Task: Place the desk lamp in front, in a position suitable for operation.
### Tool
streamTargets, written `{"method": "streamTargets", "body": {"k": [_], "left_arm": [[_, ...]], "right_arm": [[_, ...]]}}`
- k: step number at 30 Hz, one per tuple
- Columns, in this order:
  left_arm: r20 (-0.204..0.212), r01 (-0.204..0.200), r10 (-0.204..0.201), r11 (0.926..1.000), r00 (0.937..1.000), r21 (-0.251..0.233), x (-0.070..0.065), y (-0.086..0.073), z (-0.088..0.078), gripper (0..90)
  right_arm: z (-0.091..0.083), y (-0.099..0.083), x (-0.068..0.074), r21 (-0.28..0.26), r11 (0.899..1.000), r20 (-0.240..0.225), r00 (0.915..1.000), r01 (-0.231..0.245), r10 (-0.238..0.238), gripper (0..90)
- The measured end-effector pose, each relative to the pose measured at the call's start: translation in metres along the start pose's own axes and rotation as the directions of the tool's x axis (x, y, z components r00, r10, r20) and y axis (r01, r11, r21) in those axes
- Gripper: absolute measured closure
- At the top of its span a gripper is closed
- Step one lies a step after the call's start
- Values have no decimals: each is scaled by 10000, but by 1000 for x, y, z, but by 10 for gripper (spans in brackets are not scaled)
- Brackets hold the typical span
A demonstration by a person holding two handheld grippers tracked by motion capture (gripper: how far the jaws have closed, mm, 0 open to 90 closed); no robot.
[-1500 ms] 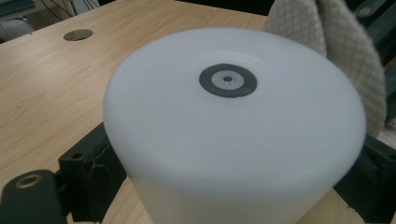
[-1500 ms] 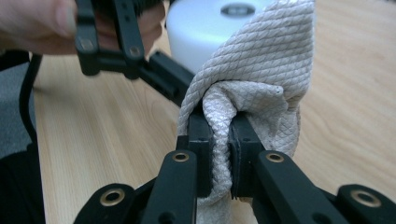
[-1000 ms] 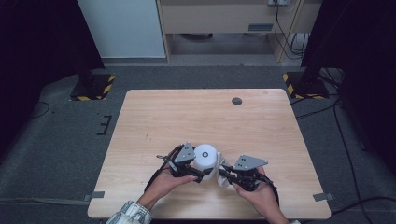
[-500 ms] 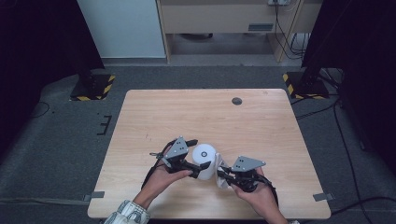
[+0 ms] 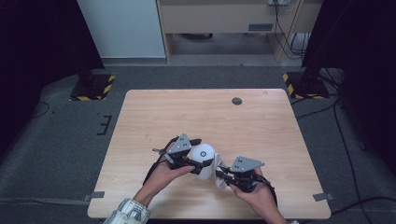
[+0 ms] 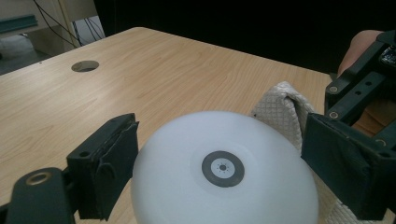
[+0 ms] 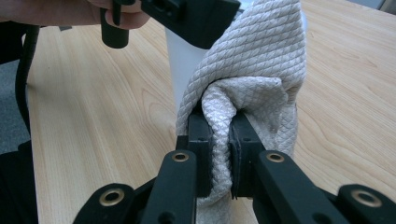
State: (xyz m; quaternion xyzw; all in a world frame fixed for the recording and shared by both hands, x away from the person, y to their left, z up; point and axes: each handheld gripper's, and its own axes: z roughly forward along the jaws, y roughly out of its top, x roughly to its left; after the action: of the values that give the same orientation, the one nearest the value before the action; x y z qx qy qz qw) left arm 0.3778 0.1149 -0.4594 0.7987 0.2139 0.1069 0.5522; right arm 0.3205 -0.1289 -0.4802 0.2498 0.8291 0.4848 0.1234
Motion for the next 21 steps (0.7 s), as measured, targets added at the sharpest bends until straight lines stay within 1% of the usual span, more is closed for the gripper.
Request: {"method": "streamTargets", "body": {"k": [2, 4, 5, 10, 14, 17, 19, 21], "left_arm": [[-27, 73, -73, 10000, 10000, -37, 2, 0, -2, 134], [-199, 37, -38, 10000, 9998, -29, 4, 1, -4, 198], [-227, 76, -76, 10000, 9997, 10, 6, 1, -5, 205], [99, 472, -473, 9988, 9988, 90, 11, 0, -5, 207], [451, 883, -884, 9961, 9951, 57, 13, -2, -2, 212], [453, 884, -884, 9961, 9951, 29, 13, -2, -1, 212], [489, 925, -925, 9957, 9945, 18, 14, -2, -1, 212], [474, 926, -925, 9957, 9946, 10, 14, -2, -1, 218]], "right_arm": [[0, 0, 1, 12, 10000, 14, 10000, 41, -41, 820], [0, 1, 1, 17, 10000, 17, 10000, 64, -64, 820], [0, 1, 1, 17, 10000, 13, 10000, 60, -60, 820], [1, 1, 1, 17, 10000, 8, 10000, 61, -61, 820], [2, 1, 2, 3, 9999, 38, 9999, 147, -147, 820], [2, 2, 3, 11, 9997, 41, 9997, 253, -253, 820], [2, 4, 5, -89, 9995, -33, 9996, 291, -292, 820], [1, 7, 8, -245, 9987, -183, 9988, 447, -452, 820]]}}
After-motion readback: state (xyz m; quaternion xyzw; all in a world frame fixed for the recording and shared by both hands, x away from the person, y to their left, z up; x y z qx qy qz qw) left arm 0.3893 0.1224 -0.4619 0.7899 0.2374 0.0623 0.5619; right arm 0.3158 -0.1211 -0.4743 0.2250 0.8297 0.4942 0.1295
